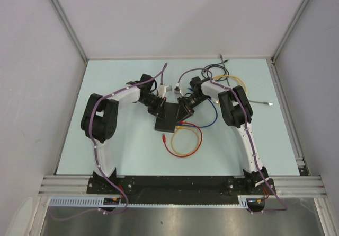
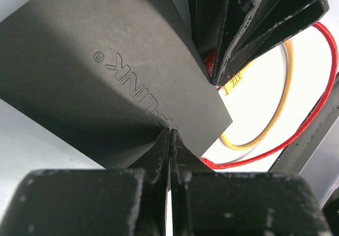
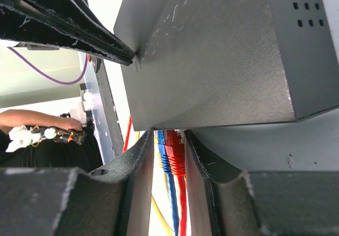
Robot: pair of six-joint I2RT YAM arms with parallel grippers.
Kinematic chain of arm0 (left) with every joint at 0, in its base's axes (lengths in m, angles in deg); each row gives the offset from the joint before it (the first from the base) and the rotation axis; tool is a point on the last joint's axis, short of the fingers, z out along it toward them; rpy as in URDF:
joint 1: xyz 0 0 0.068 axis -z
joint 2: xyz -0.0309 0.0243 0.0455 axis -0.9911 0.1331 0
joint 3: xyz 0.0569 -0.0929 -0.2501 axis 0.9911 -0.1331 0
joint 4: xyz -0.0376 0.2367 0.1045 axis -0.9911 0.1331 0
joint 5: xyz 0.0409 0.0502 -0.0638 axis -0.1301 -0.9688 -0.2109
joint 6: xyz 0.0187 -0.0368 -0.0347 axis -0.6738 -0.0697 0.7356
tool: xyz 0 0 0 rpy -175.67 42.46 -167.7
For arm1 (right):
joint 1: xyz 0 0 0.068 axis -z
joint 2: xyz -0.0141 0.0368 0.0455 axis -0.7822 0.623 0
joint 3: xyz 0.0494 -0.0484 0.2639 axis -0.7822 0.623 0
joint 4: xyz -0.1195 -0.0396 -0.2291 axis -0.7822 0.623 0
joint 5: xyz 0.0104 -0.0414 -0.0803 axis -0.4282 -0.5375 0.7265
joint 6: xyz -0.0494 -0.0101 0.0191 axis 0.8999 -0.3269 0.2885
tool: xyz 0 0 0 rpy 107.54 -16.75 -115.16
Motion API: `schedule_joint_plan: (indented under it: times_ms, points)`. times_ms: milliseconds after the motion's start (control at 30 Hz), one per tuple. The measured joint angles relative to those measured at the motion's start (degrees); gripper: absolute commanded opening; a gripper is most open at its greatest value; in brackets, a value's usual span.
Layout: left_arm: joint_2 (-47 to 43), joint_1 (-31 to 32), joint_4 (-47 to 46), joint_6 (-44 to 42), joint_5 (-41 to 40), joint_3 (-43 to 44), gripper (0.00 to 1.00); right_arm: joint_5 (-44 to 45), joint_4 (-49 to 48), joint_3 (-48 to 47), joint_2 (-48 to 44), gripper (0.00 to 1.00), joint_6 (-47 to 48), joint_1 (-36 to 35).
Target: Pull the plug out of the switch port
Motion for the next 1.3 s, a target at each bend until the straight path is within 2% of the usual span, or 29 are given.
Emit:
schedule_joint_plan:
  times_ms: [133,267,367,633,1067,1300]
  points:
    - [0.00,0.00,-0.02,0.00,0.00,0.00,0.00,-0.33,0.17,0.00,0.07,0.19,1.27,0.04]
    - [0.00,0.00,-0.02,-0.02,0.00,0.00,0.00,-0.35,0.44,0.00,0.07,0.24,2.43,0.09]
    - [0.00,0.00,0.00,0.00,0.00,0.00,0.00,-0.28,0.57,0.00,0.07,0.24,3.06,0.26]
    - [0.00,0.00,-0.02,0.00,0.00,0.00,0.00,0.37,0.81,0.00,0.09,0.16,3.23,0.50]
    - [0.00,0.02,-0.02,0.02,0.07,0.00,0.00,0.15,0.85,0.68,0.09,0.14,3.82,0.85]
    - [0.00,0.09,-0.07,0.04,0.20,0.00,0.00,-0.22,4.70,1.18,0.07,0.14,6.93,2.78]
